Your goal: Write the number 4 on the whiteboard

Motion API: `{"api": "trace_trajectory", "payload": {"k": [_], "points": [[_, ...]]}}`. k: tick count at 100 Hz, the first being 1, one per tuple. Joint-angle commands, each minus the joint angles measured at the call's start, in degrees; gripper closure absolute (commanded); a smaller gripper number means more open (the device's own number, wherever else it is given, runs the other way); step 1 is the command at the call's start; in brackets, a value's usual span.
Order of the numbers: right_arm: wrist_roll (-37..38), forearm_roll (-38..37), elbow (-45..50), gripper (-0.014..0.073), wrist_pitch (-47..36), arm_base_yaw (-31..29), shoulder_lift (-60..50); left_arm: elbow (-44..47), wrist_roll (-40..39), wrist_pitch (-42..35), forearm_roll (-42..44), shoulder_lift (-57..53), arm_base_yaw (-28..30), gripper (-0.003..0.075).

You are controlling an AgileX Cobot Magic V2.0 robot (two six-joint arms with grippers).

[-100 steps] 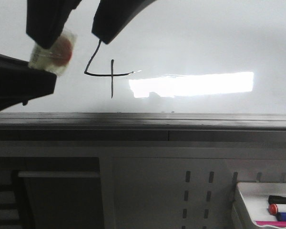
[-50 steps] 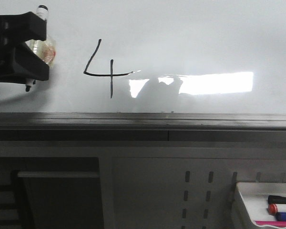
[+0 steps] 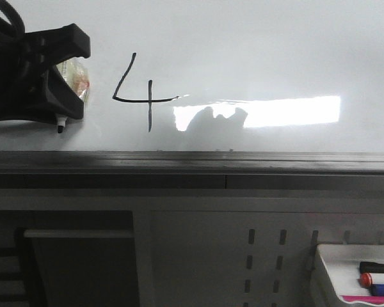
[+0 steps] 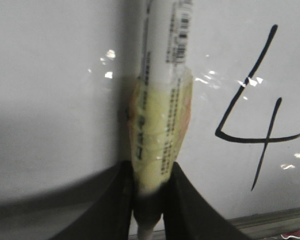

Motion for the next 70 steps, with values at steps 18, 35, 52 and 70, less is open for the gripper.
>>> {"api": "trace_trajectory", "payload": {"k": [18, 35, 52, 70], "points": [[-0.3, 0.7, -1.8, 0.0148, -2.3, -0.3, -2.2, -1.4, -0.7, -2.0, -1.2, -0.5, 0.9, 0.0588], [-0.3, 0.5, -1.8, 0.0150, -2.5, -0.3, -2.9, -1.4, -0.7, -1.0, 0.0, -1.0, 0.9, 0.0353], [-0.3, -1.9, -0.6, 0.0426, -5.7, -0.3, -6.9, -1.2, -0.7, 1.2, 3.3, -5.0, 0.9, 0.0344], [-0.3, -2.0, 6.1, 0.0658, -13.4, -0.3, -15.2, 1.2, -0.7, 2.0, 6.3, -13.4, 0.9, 0.0421]]}}
